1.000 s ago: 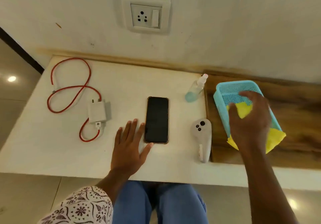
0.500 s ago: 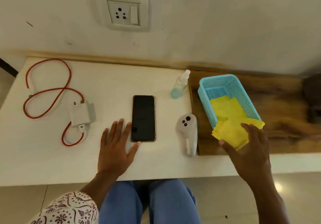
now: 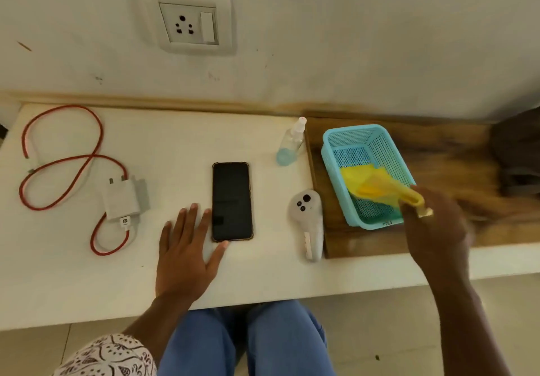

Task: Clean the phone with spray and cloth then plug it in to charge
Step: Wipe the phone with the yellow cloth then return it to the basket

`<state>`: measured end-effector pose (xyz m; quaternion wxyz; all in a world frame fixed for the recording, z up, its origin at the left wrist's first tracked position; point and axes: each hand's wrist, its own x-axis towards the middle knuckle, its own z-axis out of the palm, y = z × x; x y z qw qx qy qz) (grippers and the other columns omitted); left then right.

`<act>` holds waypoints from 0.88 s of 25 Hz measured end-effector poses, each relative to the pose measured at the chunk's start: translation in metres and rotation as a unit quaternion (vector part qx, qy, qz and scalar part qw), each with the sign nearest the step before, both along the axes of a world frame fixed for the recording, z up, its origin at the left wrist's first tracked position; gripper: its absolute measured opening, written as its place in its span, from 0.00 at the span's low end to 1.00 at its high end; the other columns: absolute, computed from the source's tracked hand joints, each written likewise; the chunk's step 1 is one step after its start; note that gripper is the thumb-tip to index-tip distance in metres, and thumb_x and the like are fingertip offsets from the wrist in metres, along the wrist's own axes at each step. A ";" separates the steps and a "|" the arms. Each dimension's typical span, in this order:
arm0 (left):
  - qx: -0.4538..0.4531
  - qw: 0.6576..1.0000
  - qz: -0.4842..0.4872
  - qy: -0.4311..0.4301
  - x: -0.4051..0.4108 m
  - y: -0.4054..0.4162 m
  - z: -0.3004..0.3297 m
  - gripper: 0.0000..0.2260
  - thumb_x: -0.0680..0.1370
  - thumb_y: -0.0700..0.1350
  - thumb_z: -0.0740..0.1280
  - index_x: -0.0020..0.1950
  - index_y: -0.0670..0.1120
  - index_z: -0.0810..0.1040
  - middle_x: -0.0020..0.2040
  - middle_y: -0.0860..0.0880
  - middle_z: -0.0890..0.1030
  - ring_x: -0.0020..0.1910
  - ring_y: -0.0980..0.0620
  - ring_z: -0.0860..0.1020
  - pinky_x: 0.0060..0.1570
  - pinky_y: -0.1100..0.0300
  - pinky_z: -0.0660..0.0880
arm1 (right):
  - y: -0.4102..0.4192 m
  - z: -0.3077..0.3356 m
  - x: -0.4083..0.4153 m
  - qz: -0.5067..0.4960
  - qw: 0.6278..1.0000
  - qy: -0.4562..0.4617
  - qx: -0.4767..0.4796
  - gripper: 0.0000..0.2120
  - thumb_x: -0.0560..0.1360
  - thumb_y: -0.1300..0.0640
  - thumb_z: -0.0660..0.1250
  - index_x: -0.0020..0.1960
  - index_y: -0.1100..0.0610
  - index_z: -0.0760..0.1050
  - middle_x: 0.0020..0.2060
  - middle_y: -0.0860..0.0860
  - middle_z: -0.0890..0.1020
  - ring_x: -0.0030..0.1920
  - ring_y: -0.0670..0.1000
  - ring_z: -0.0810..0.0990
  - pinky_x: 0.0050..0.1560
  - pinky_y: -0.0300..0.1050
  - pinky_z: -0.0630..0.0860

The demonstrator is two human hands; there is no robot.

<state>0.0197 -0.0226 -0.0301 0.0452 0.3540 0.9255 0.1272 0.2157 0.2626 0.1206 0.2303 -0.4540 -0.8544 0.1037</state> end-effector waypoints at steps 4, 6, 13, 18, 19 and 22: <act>0.000 1.000 -0.003 0.001 0.000 0.000 0.002 0.31 0.78 0.63 0.47 0.75 0.47 0.58 0.76 0.44 0.58 0.75 0.45 0.53 0.72 0.49 0.49 | 0.010 0.059 -0.029 -0.095 0.967 0.225 -0.071 0.21 0.73 0.39 0.61 0.53 0.56 0.74 0.45 0.56 0.79 0.45 0.58 0.77 0.47 0.54 0.75; 0.001 1.000 -0.002 0.000 0.000 0.000 0.002 0.31 0.78 0.63 0.48 0.75 0.47 0.59 0.75 0.44 0.58 0.75 0.45 0.54 0.72 0.48 0.49 | 0.007 0.077 -0.040 -0.102 0.898 0.387 -0.183 0.19 0.70 0.36 0.63 0.52 0.48 0.75 0.48 0.46 0.83 0.50 0.52 0.81 0.54 0.58 0.77; -0.006 1.000 0.000 0.000 0.001 0.000 0.004 0.31 0.78 0.64 0.46 0.75 0.47 0.59 0.76 0.45 0.58 0.75 0.46 0.53 0.72 0.47 0.52 | -0.040 0.055 -0.083 -0.049 0.626 0.432 -0.647 0.20 0.71 0.60 0.66 0.63 0.55 0.73 0.56 0.54 0.82 0.56 0.53 0.81 0.54 0.59 0.76; 0.001 1.000 0.003 -0.003 0.000 0.000 0.006 0.30 0.78 0.63 0.49 0.76 0.48 0.57 0.75 0.45 0.59 0.75 0.46 0.55 0.71 0.46 0.53 | -0.072 0.030 -0.125 0.027 0.672 0.362 -0.646 0.16 0.68 0.65 0.66 0.56 0.57 0.75 0.51 0.56 0.81 0.50 0.52 0.81 0.52 0.51 0.79; 0.001 1.000 -0.001 -0.004 0.000 0.000 0.006 0.30 0.78 0.63 0.48 0.76 0.49 0.58 0.75 0.44 0.59 0.74 0.45 0.55 0.71 0.46 0.53 | -0.075 0.029 -0.140 0.045 0.725 0.345 -0.595 0.14 0.70 0.66 0.66 0.55 0.57 0.74 0.48 0.54 0.80 0.48 0.51 0.80 0.51 0.50 0.78; 0.000 1.000 -0.003 -0.004 0.000 0.000 0.005 0.29 0.79 0.64 0.46 0.75 0.50 0.57 0.75 0.44 0.59 0.74 0.45 0.55 0.70 0.46 0.53 | -0.082 0.022 -0.190 0.063 0.916 0.237 -0.317 0.11 0.75 0.63 0.64 0.56 0.59 0.71 0.38 0.47 0.76 0.37 0.45 0.75 0.50 0.44 0.72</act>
